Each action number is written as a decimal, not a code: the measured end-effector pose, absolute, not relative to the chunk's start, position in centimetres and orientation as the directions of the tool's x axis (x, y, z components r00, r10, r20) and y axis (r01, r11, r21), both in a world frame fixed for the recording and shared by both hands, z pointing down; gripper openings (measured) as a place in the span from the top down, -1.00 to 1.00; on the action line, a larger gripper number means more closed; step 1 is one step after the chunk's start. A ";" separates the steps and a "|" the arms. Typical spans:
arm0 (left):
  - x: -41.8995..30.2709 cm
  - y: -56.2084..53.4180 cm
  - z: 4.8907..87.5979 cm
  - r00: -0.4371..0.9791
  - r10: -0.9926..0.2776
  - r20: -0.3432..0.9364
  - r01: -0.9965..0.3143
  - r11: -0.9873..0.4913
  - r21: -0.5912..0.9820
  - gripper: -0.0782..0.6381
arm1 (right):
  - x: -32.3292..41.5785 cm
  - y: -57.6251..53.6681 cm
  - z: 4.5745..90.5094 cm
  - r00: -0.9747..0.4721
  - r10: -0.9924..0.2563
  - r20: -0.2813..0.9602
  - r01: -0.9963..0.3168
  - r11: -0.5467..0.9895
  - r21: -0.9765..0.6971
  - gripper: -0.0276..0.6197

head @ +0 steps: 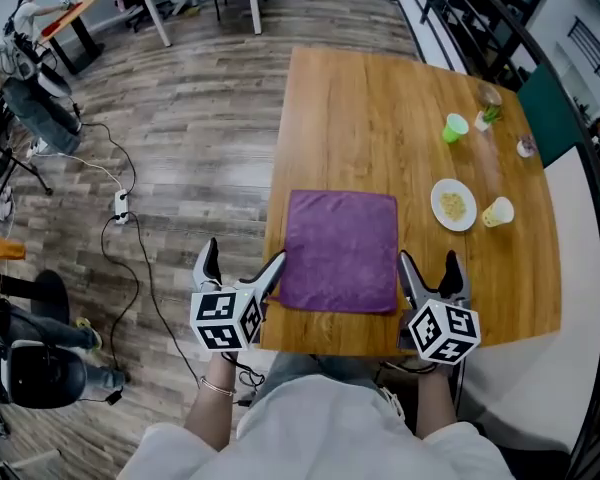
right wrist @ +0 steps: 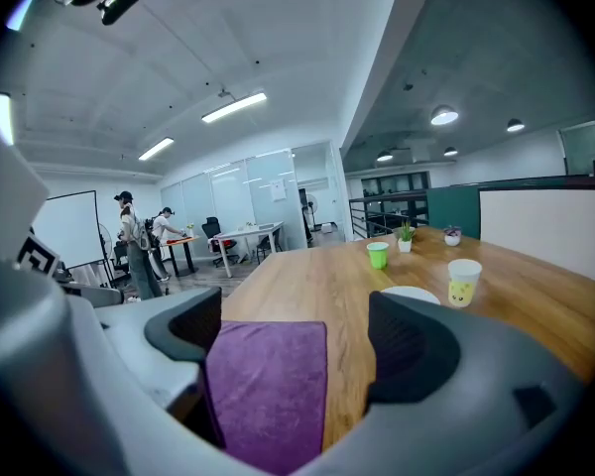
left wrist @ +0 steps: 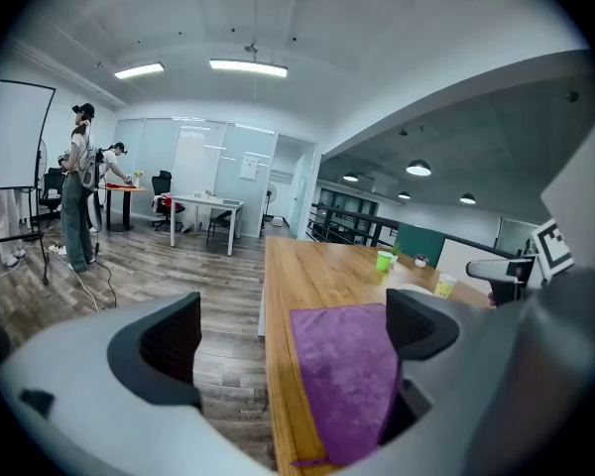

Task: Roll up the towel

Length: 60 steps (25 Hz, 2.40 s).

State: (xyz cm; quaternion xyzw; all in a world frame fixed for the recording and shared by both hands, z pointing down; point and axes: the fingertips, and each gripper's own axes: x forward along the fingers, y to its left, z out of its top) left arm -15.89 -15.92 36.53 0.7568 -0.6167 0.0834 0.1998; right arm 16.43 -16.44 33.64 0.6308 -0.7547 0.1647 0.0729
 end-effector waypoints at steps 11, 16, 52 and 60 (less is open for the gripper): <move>-13.6 -13.1 41.5 0.318 -0.811 0.491 -0.948 -0.265 0.176 -0.85 | 17.3 -14.8 37.8 -0.259 -0.865 0.430 -0.966 0.218 -0.142 -0.32; -11.7 -11.1 44.5 0.406 -0.707 0.579 -0.904 -0.405 0.139 -0.68 | 17.0 -13.6 40.5 -0.334 -0.802 0.495 -0.942 0.297 -0.154 -0.18; -6.4 -3.7 52.3 0.417 -0.118 0.901 -0.257 -0.966 -0.007 0.37 | 14.6 -5.4 51.1 -0.439 -0.115 0.891 -0.324 0.945 -0.038 0.58; -6.1 -3.8 53.4 0.396 -0.078 0.915 -0.244 -0.970 0.022 0.39 | 14.7 -5.1 52.6 -0.401 -0.055 0.914 -0.222 0.974 -0.038 0.68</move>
